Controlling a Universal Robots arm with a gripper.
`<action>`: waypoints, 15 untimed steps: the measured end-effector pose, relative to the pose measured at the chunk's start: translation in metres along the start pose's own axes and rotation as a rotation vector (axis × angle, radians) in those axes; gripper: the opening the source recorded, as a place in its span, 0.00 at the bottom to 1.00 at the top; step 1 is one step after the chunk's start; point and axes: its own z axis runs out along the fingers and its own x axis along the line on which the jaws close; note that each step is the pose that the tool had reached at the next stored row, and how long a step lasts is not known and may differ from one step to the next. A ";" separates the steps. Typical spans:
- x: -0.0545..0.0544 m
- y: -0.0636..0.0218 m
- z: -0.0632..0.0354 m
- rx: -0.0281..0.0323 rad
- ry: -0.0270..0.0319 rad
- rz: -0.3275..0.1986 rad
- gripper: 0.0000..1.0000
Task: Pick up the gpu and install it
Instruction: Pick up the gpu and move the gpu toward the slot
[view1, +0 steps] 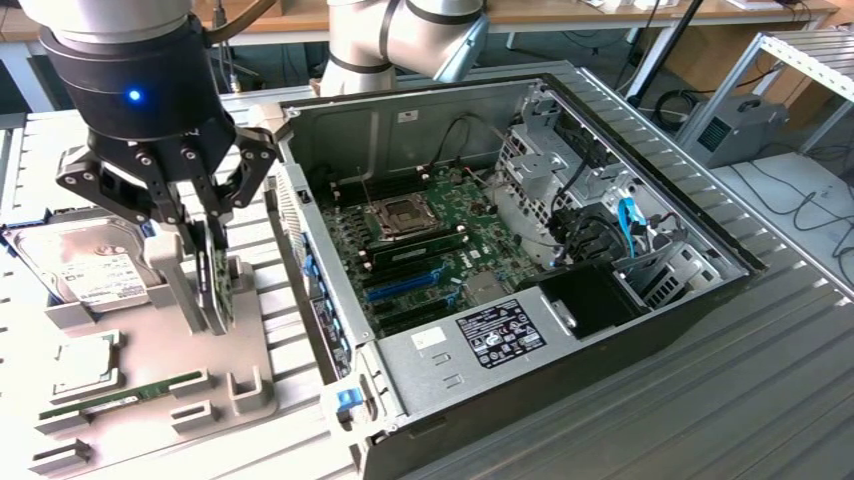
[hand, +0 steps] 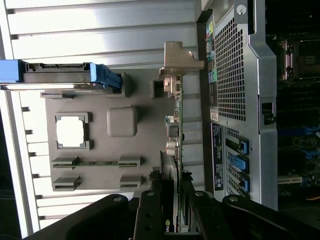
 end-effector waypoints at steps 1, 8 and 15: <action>0.000 0.0000 -0.0005 0.0001 0.0001 0.000 0.26; 0.000 -0.0001 -0.0020 0.0002 -0.0001 0.000 0.26; 0.000 -0.0001 -0.0036 0.0004 -0.0001 0.000 0.26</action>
